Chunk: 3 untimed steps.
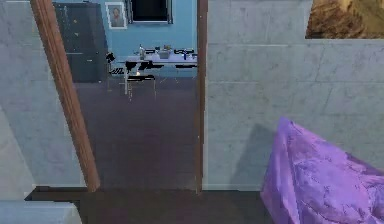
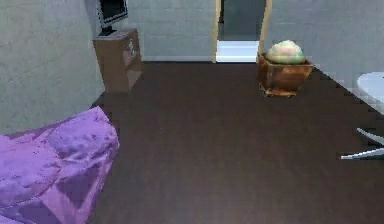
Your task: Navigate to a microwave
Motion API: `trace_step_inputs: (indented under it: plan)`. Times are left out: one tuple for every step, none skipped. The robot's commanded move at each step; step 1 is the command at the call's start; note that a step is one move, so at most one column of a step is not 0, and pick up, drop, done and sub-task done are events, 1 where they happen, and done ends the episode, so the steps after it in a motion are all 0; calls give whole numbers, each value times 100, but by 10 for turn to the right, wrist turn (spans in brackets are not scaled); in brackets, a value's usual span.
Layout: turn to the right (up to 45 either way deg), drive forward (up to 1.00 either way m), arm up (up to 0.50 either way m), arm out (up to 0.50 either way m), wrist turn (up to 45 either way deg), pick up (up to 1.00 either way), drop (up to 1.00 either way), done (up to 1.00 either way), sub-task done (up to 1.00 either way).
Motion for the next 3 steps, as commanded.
trace_step_inputs:
  plan:
    - [0, 30, 0, 0, 0, 0, 0, 0, 0]
    - [0, 45, 0, 0, 0, 0, 0, 0, 0]
    - [-390, 0, 0, 0, 0, 0, 0, 0, 0]
